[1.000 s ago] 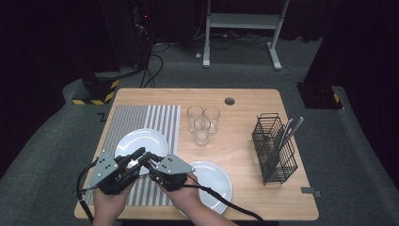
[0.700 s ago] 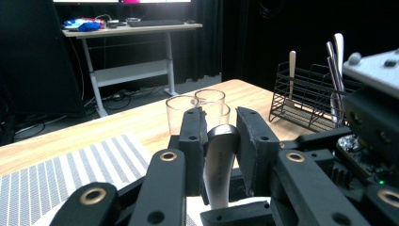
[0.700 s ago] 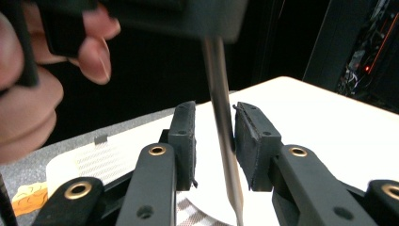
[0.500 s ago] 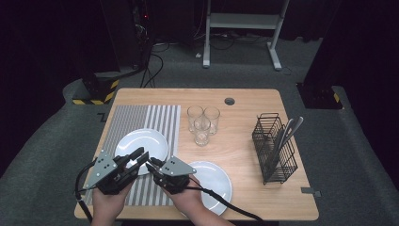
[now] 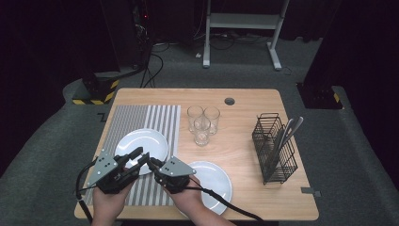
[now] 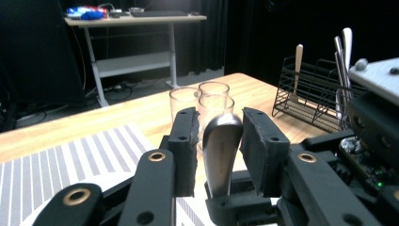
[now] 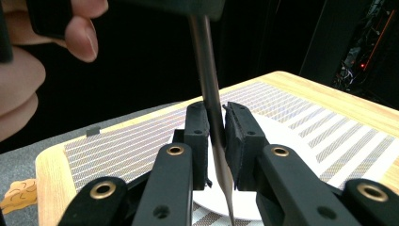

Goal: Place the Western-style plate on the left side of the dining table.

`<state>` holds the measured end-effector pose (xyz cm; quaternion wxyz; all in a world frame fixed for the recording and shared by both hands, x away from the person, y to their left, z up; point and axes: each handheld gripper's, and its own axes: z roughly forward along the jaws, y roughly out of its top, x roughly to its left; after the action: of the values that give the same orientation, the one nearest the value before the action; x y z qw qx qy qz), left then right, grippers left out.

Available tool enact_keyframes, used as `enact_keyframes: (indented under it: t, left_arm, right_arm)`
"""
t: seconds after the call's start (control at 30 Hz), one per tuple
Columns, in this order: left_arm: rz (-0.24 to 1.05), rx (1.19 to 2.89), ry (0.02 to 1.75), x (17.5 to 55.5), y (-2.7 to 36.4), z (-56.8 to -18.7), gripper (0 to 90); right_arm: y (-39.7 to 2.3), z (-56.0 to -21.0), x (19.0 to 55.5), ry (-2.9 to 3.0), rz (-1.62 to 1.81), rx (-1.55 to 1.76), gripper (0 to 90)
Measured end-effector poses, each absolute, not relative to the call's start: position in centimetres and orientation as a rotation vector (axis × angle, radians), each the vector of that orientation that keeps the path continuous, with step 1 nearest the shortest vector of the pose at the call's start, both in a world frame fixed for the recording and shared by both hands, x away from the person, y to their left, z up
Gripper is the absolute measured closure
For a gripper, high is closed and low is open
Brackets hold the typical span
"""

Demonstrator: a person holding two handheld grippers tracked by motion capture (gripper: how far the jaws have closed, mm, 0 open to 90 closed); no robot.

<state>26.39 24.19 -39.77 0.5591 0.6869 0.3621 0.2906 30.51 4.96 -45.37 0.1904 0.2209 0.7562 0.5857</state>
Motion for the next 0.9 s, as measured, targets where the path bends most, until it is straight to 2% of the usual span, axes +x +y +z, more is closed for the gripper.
enact_keyframes:
  t: [0.27, 0.47, 0.6, 0.9]
  left_arm:
    - [0.693, 1.626, 0.888, 26.4, 24.4, -40.4, 65.9]
    - [0.714, 1.631, 0.905, 26.4, 24.3, -40.8, 72.2]
    - [0.727, 1.627, 0.907, 26.4, 24.2, -40.9, 72.7]
    - [0.71, 1.606, 0.939, 26.6, 25.0, -41.1, 72.5]
  right_arm:
    - [5.2, -45.5, 30.6, 2.125, 1.658, 0.627, 79.1]
    - [5.6, -45.6, 30.6, 2.13, 1.655, 0.618, 78.9]
    - [5.6, -45.6, 30.7, 2.129, 1.658, 0.624, 78.8]
    - [4.8, -45.1, 30.4, 2.13, 1.693, 0.641, 74.0]
